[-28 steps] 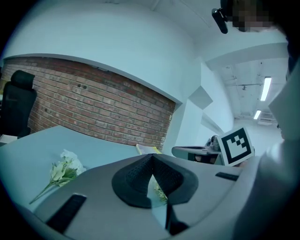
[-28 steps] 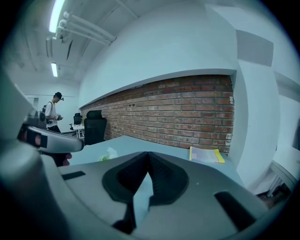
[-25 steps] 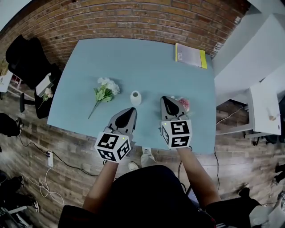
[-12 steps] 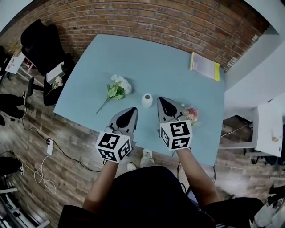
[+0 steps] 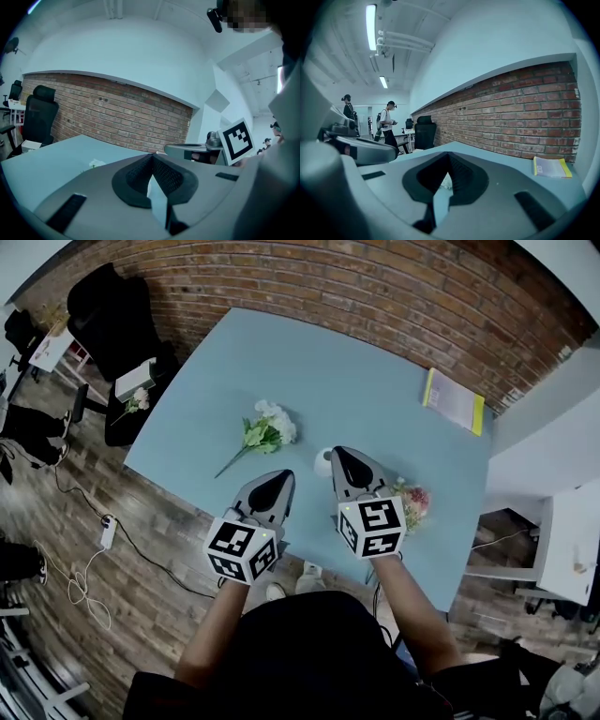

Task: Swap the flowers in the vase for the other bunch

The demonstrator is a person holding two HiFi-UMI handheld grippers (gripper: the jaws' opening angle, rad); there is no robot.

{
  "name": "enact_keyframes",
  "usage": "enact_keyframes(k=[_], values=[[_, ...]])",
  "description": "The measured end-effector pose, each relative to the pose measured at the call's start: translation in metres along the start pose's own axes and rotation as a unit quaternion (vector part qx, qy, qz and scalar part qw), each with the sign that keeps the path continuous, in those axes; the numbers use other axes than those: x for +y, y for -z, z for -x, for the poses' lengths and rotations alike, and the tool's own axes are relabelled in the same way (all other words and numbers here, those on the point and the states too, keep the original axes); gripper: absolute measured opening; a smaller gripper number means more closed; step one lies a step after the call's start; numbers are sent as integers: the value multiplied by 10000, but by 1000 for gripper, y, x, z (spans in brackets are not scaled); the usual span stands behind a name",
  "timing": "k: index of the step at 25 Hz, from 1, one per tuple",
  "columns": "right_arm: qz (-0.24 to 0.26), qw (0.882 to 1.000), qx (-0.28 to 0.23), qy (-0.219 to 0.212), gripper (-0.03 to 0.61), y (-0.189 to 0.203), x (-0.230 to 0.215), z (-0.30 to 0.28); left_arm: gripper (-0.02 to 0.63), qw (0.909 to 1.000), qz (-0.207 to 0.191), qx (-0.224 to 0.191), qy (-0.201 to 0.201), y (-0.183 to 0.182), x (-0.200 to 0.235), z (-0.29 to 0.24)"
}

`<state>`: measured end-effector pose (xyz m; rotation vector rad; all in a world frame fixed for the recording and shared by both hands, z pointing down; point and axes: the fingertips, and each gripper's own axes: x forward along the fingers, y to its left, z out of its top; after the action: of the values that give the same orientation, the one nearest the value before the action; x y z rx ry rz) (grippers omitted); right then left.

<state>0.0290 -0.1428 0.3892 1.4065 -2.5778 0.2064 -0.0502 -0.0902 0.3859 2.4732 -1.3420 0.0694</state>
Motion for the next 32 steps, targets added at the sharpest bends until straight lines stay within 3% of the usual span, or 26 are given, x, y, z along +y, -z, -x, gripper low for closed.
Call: enact_keyframes(k=[15,32], values=[[-97,9991,105,-389,12,12,-22,-21,3,9981,36,128,-604,6,24,-24],[-207,9987,250,-392,12,19,-27,-37,3,9949,-220,622,-769,14,72,-24]])
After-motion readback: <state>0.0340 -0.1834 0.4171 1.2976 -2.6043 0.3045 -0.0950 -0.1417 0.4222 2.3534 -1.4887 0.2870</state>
